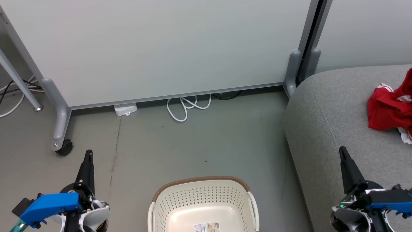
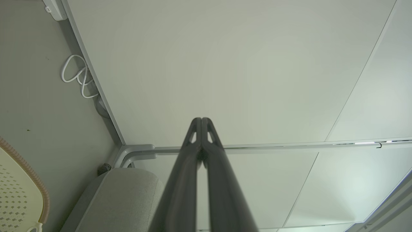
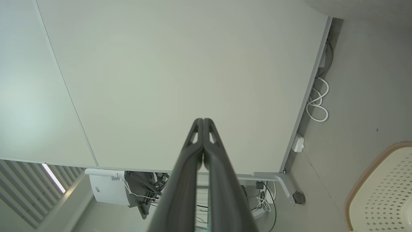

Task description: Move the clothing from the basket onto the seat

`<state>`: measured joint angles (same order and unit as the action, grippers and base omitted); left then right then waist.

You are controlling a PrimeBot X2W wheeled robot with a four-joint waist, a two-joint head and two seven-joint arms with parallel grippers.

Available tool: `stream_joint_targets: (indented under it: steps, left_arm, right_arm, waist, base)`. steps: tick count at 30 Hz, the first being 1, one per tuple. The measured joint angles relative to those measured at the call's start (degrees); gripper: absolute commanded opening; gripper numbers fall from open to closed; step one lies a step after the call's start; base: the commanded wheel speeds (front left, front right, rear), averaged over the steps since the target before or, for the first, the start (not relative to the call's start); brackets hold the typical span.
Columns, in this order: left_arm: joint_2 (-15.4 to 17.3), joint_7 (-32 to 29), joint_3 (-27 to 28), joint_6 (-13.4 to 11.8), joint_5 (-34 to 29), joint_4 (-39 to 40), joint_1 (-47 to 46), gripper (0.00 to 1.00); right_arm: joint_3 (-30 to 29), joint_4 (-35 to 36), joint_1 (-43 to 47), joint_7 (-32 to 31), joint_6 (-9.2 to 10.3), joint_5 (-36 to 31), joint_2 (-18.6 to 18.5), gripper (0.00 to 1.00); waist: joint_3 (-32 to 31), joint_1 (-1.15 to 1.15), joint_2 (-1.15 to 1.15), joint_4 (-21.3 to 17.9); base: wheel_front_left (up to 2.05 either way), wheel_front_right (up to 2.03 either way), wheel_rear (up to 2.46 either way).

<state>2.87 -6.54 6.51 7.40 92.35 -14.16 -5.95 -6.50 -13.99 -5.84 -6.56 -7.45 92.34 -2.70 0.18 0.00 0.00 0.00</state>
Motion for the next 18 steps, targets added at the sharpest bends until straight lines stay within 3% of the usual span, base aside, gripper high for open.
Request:
stream_joint_targets:
  steps: [18]
  left_arm:
    - [0.0, 0.0, 0.0, 0.0, 0.0, 0.0, 0.0, 0.0]
  right_arm:
    - [0.0, 0.0, -0.1, 0.0, -0.01, 0.0, 0.0, 0.0]
  waist:
    - [0.0, 0.0, 0.0, 0.0]
  base:
    - [0.0, 0.0, 0.0]
